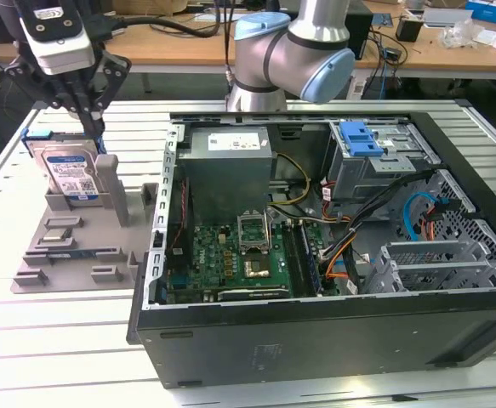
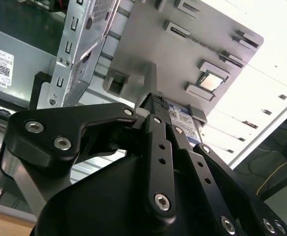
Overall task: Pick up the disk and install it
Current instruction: 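Reach for the disk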
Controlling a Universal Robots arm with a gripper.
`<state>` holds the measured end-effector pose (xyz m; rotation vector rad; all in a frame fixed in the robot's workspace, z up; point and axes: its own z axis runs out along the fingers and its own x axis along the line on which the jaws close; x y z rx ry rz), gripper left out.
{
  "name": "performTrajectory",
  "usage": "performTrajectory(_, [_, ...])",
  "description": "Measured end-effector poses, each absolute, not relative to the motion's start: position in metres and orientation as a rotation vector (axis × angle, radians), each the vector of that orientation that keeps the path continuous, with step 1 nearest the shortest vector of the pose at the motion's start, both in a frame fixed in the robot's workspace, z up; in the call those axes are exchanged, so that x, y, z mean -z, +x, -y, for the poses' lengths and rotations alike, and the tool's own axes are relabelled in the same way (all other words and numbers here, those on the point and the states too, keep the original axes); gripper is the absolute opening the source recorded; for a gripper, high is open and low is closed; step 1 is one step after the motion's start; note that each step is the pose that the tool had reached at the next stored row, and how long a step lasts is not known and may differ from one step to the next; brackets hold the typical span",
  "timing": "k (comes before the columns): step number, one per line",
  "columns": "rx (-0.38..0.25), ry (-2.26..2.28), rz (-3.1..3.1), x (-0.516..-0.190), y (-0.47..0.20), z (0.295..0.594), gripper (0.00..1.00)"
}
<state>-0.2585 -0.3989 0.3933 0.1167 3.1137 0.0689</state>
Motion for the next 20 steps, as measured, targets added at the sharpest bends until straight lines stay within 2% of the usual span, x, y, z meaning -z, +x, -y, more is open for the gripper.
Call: performTrajectory(20, [-0.069, 0.117, -3.114, -0.393, -0.304, 0.399, 0.11])
